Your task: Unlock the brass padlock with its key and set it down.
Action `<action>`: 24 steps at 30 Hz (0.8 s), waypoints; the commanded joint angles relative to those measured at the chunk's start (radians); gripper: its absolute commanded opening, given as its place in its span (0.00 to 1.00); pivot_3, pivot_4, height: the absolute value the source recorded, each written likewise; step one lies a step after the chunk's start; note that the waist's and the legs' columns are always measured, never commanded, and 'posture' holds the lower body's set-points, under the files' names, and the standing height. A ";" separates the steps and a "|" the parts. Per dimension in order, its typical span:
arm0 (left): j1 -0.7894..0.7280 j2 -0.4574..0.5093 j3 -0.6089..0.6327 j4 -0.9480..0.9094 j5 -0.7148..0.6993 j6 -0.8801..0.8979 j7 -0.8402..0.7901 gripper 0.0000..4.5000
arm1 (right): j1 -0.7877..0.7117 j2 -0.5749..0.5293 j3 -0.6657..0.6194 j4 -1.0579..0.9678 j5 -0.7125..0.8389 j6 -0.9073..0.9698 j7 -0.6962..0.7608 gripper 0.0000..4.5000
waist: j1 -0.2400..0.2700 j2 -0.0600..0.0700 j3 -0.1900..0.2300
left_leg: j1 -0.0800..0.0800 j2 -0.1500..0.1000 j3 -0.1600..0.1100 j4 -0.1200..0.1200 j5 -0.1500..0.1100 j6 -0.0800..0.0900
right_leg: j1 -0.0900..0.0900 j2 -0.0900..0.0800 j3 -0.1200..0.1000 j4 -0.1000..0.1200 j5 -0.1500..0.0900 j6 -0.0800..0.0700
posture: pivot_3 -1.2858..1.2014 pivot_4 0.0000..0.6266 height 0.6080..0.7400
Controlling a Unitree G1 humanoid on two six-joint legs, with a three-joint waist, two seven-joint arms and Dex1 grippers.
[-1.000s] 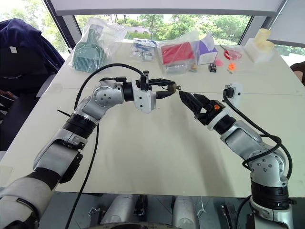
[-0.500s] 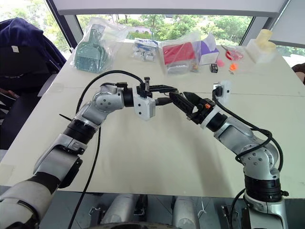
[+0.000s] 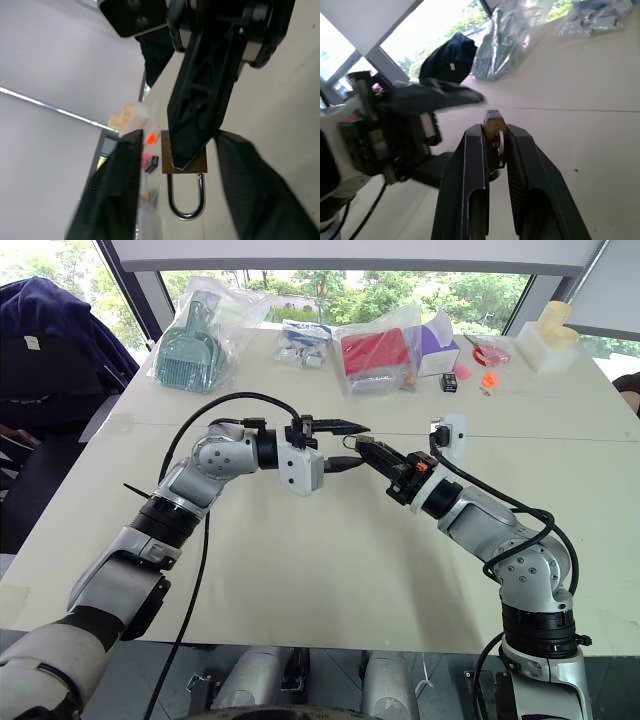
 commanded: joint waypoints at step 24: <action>-0.114 -0.092 0.176 0.180 -0.315 0.543 -0.208 0.99 | -0.039 0.029 -0.063 -0.034 0.015 0.012 -0.025 0.00 | -0.011 0.000 0.000 | 0.001 0.000 -0.001 0.000 0.000 0.000 | 0.002 0.001 0.000 0.000 0.000 0.000 | 0.52 0.24 0.96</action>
